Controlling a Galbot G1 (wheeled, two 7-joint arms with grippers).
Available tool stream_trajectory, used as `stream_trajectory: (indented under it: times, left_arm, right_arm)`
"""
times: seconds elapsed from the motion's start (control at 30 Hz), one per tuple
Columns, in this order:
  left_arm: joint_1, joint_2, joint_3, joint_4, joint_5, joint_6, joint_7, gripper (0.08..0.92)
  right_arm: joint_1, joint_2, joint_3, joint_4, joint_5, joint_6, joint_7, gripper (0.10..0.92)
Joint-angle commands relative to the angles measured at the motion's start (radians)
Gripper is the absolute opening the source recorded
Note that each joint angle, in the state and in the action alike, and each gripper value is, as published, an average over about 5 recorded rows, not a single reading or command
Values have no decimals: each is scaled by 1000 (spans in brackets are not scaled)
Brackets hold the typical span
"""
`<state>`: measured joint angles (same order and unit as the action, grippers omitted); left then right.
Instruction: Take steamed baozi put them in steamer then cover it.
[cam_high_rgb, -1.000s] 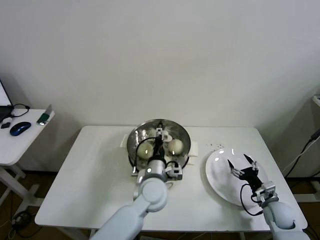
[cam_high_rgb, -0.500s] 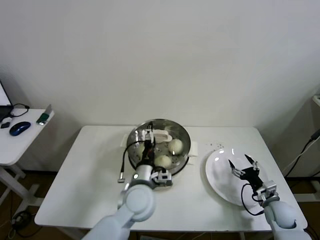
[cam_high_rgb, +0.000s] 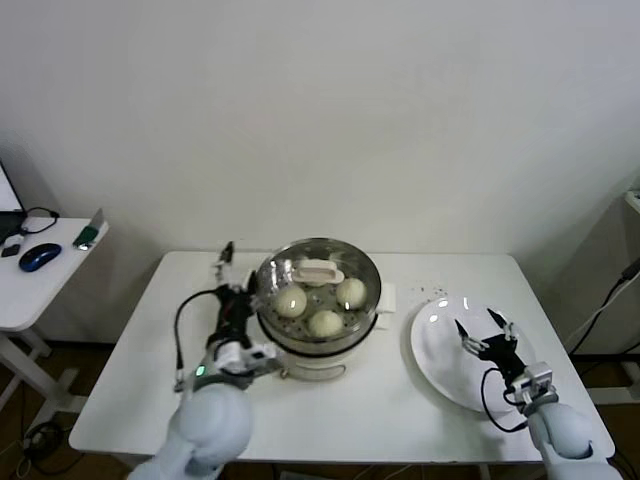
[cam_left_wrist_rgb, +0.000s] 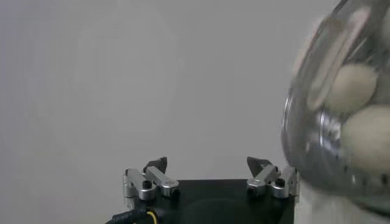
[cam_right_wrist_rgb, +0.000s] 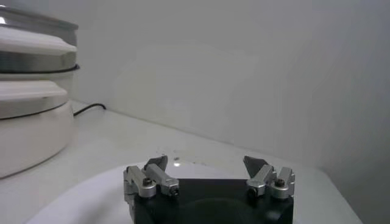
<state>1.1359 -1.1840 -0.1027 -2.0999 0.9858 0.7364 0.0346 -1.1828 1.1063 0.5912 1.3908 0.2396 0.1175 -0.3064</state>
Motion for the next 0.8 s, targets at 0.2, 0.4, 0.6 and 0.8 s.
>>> stream_trajectory:
  times: [0.2,0.4,0.6,0.8]
  left_arm:
    - [412,-123,-661,80,-1044,-854,-138,823]
    - [426,-164,-712,188,-1171,-904,-82,823]
    - [426,-173,-688,222,-1136,-913,-69,823]
    - [422,-170,-671,223,-1105,-893,-60,823]
  right_arm:
    - [-24,6,8,43,21,17,-3,823]
    - [-44,12,15,70,49,30,0,823]
    - [-67,19,24,92,67,33,0,823]
    - [-82,21,33,105,71,33,8,823]
